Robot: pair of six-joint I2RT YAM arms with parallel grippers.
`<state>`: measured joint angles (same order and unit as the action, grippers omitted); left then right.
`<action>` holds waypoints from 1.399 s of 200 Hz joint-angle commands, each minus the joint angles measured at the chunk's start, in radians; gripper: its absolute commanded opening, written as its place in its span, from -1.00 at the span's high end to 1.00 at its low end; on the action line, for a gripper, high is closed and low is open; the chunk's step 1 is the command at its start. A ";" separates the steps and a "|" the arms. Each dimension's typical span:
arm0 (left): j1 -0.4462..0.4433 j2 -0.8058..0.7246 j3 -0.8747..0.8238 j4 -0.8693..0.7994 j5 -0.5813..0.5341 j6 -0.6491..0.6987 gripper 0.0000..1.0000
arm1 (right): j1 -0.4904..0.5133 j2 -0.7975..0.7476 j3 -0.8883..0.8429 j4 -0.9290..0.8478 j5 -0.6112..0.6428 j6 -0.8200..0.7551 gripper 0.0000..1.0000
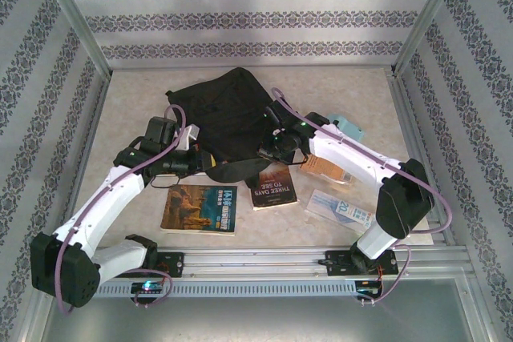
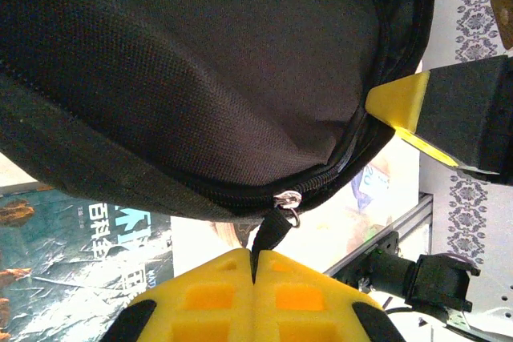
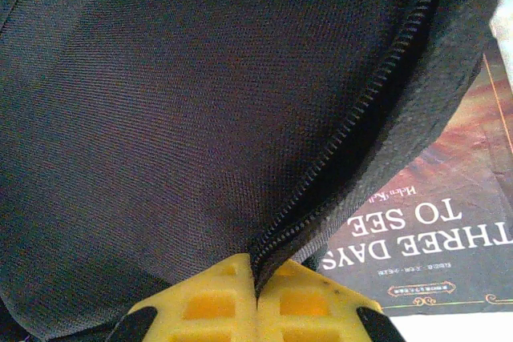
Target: Pack the student bag
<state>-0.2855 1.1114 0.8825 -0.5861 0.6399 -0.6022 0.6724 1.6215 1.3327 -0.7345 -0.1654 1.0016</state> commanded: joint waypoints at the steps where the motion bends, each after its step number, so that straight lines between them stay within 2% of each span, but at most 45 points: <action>1: 0.034 -0.034 0.052 -0.111 -0.099 0.050 1.00 | -0.042 0.024 0.020 -0.112 0.154 -0.062 1.00; 58: 0.065 -0.011 0.095 -0.151 -0.283 0.089 1.00 | -0.050 0.034 0.023 -0.109 0.148 -0.113 1.00; 133: 0.108 0.086 0.163 -0.098 -0.420 0.105 1.00 | -0.048 0.021 0.035 -0.118 0.165 -0.200 1.00; 153: 0.107 0.108 0.164 -0.071 -0.338 0.105 1.00 | -0.045 0.018 0.047 -0.109 0.143 -0.226 1.00; 180: 0.070 0.099 0.137 0.018 -0.170 0.067 1.00 | -0.040 0.030 0.093 -0.116 0.081 -0.201 0.37; 204: -0.012 0.124 0.189 0.007 -0.101 0.070 1.00 | -0.042 0.004 0.127 -0.119 0.056 -0.165 0.06; 235: -0.084 0.128 0.225 0.058 -0.052 0.003 1.00 | -0.073 -0.075 0.132 -0.118 0.018 -0.070 -0.02; 280: -0.144 0.160 0.270 0.135 -0.022 -0.072 1.00 | -0.095 -0.165 0.083 -0.114 -0.048 0.109 -0.07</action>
<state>-0.4038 1.2579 1.1084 -0.5564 0.5705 -0.6113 0.5842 1.5070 1.4334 -0.8268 -0.1692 0.9840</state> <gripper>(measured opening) 0.057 0.524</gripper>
